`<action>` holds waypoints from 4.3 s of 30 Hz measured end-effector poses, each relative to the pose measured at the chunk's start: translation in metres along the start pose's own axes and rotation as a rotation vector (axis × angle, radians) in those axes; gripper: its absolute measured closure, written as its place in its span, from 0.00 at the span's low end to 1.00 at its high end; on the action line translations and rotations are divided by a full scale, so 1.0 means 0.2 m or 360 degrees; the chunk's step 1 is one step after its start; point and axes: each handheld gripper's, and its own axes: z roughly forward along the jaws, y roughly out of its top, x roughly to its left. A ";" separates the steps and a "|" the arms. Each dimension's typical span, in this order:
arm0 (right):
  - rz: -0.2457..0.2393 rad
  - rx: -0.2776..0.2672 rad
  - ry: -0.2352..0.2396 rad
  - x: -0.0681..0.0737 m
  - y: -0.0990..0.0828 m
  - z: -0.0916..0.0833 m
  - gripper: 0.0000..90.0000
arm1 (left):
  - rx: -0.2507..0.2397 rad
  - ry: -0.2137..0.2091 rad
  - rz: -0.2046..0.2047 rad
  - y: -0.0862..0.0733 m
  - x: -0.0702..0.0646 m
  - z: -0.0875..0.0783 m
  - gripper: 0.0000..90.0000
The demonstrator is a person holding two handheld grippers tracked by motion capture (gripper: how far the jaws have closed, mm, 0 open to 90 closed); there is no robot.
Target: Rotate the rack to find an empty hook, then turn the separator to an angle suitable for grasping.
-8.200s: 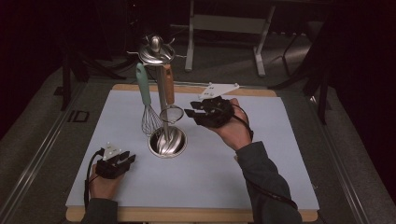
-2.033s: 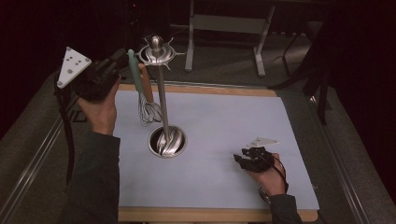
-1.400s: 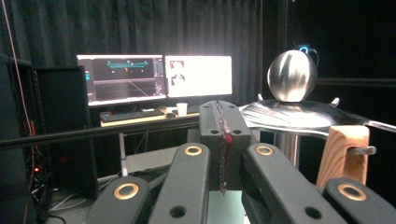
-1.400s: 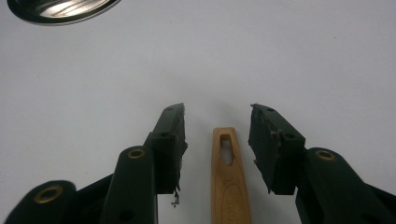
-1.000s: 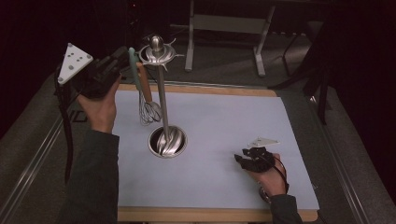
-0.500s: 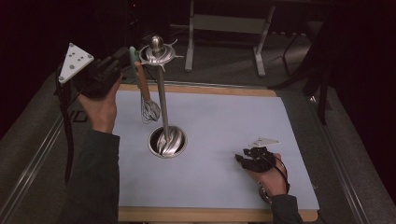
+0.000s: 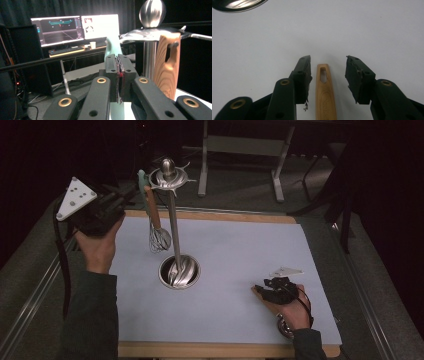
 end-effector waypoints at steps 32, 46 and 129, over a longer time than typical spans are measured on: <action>-0.0054 0.0076 -0.0071 -0.06 0.00 -0.08 0.74 | 0.0429 -0.0027 -0.0106 -0.70 -0.06 -0.11 0.92; 0.0001 0.0270 0.0096 -0.11 -0.11 -0.11 0.75 | 0.0579 -0.0012 -0.0246 -1.03 -0.14 -0.17 0.91; 0.0119 0.0613 0.0263 -0.07 0.18 0.18 0.79 | 0.0775 -0.0008 -0.0384 -1.29 -0.14 -0.15 0.90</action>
